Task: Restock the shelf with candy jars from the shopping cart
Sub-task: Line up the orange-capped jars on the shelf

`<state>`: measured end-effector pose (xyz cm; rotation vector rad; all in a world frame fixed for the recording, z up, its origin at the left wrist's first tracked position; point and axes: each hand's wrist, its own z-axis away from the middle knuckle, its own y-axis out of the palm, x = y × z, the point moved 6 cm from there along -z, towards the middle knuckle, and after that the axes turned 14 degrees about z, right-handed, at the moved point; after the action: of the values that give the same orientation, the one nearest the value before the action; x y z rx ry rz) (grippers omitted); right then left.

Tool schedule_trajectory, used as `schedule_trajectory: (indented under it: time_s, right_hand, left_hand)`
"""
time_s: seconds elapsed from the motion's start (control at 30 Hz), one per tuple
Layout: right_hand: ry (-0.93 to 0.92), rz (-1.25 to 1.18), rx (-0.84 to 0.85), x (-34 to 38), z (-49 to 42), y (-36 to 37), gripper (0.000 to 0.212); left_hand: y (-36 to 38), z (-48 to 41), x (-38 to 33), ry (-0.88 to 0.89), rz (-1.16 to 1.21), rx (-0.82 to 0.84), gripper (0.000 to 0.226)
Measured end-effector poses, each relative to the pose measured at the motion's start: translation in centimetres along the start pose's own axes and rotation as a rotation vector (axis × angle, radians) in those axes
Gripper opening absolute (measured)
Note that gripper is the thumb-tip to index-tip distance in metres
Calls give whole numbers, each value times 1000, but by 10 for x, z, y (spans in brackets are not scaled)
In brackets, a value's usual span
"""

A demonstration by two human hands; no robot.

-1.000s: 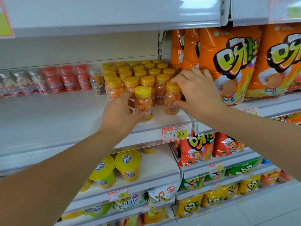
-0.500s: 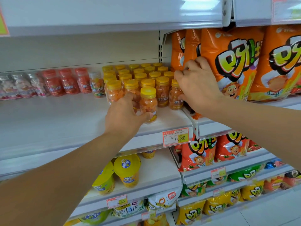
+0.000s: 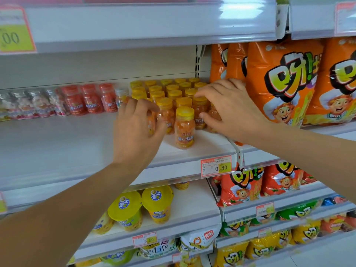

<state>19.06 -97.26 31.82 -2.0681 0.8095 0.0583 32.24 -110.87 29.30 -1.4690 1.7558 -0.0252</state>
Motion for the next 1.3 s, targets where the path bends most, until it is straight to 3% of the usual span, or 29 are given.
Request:
schedule_trajectory:
  time_s: [0.13, 0.23, 0.43, 0.6, 0.73, 0.87, 1.1, 1.3]
  right_hand:
    - [82, -291, 2, 11, -7, -5, 40]
    - [157, -450, 17, 15, -24, -8, 34]
    - [142, -421, 253, 41, -61, 2, 33]
    - [191, -248, 360, 55, -80, 16, 39]
    - [160, -25, 362, 57, -90, 23, 28]
    - [192, -112, 349, 56, -93, 24, 40]
    - [229, -214, 293, 53, -89, 27, 34]
    - [205, -304, 363, 46, -81, 29, 37]
  left_hand:
    - [-18, -11, 24, -183, -148, -57, 38]
    - [-18, -15, 42, -277, -83, -14, 45]
    - [-9, -25, 53, -396, 61, 62, 46]
    - [-2, -30, 58, -441, 77, 54, 48]
    - [0, -32, 63, -458, 61, 45, 45]
    - [-4, -33, 66, -443, 62, 66, 43]
    - [-8, -31, 69, -400, 62, 67, 48]
    - [-7, -30, 50, -258, -45, -15, 55]
